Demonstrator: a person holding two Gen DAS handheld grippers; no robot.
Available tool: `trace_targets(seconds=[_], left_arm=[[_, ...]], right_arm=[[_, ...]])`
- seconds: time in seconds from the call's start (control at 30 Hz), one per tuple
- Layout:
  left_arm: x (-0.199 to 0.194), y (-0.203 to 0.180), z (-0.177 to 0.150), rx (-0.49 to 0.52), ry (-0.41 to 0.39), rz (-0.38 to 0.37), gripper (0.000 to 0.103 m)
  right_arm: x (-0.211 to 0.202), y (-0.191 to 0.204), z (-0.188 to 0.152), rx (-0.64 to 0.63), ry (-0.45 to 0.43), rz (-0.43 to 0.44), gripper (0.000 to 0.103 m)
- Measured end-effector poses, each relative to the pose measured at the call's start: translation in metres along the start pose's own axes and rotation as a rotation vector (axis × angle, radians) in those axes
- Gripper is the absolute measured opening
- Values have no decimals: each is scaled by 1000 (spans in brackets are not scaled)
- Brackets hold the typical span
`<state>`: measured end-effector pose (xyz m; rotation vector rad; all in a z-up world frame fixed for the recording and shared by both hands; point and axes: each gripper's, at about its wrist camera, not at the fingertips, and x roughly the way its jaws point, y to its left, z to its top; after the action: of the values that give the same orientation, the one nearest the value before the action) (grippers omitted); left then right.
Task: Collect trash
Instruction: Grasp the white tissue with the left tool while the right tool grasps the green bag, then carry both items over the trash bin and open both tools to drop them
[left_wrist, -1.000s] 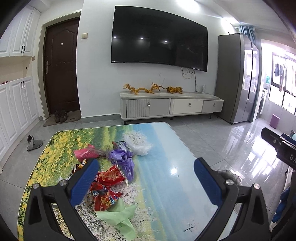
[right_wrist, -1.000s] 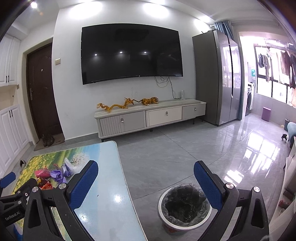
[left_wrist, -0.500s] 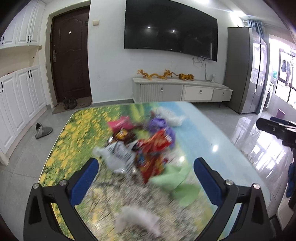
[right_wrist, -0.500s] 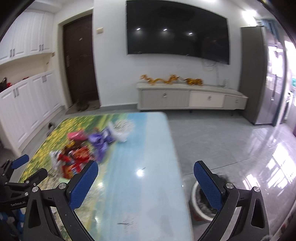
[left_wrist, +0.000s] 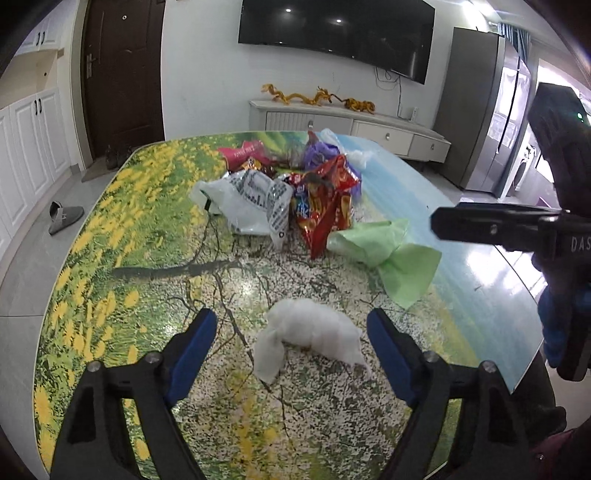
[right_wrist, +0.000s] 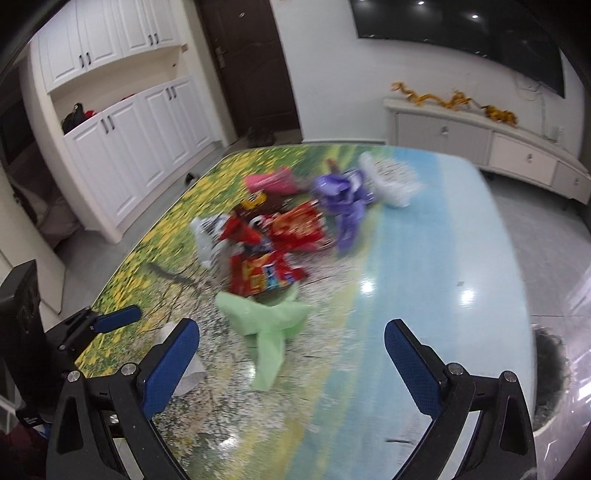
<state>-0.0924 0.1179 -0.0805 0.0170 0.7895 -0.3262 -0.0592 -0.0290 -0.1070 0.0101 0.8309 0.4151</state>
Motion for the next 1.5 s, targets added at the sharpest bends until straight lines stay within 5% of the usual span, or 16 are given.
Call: trace_targets(seconds=[0.37,0.7,1.13,1.5], left_arm=[[14,4,-4,-5,53,-47,55],[17,3,-3,-7,63,-100,31],[-8,-10,18,11,21,-111,30],[14,-102,92,167,-7,-235,30]], right_arm=[[54,16,0,-44,91,58,90],[64,11,-3,-37,107,68,53],[14,-31,-13,49,30,71,52],[-65,-139,-19,283,-168,-81,52]])
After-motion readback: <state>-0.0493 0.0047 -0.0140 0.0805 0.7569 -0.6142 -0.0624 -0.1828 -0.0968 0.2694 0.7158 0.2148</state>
